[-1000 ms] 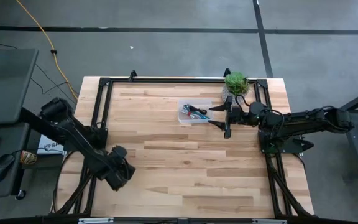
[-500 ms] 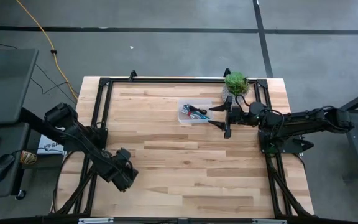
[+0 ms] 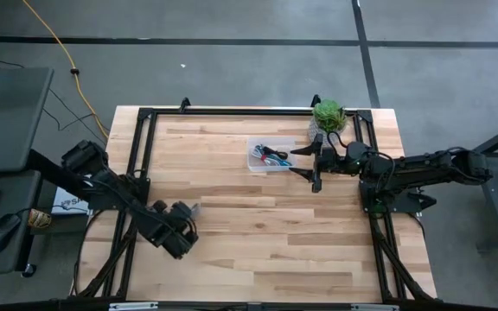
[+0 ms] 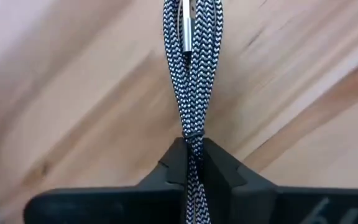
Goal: Pick and place USB-C Cables
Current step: Put the black and white charger cable into the transparent bin
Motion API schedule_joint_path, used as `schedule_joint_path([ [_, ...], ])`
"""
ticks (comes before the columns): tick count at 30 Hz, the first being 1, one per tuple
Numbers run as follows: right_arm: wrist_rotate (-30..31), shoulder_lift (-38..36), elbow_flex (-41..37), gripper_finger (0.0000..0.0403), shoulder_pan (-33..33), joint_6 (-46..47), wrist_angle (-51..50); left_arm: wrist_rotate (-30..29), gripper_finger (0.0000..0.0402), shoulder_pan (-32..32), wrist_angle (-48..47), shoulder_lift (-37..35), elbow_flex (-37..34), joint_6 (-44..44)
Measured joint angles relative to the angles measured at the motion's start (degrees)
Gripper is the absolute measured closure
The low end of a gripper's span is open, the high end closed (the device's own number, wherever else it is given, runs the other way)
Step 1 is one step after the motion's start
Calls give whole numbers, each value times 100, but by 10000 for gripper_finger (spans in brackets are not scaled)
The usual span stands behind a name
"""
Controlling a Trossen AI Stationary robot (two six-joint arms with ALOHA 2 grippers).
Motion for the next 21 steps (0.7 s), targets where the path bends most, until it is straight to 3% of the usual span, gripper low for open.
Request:
schedule_joint_path([
  [7, -4, 0, 0, 152, 0, 21, 0, -1291, 398, 371, 51, -787, 664, 1777],
  [11, -5, 0, 0, 152, 0, -17, 0, -2434, 400, 807, 692, -1350, 849, 3710],
  [14, -23, 0, 0, 152, 0, -20, -27, -2860, 400, 1387, 1973, -1759, 661, 5563],
  [16, -80, 0, 0, 152, 0, -78, -39, -2588, 401, 1964, 3220, -1954, 356, 6812],
  [18, -93, 0, 0, 152, 0, -156, -39, -1634, 401, 2621, 4636, -2116, -72, 7863],
  [21, -93, 0, 0, 152, 0, -158, -39, -100, 401, 3553, 6699, -2202, -781, 8550],
])
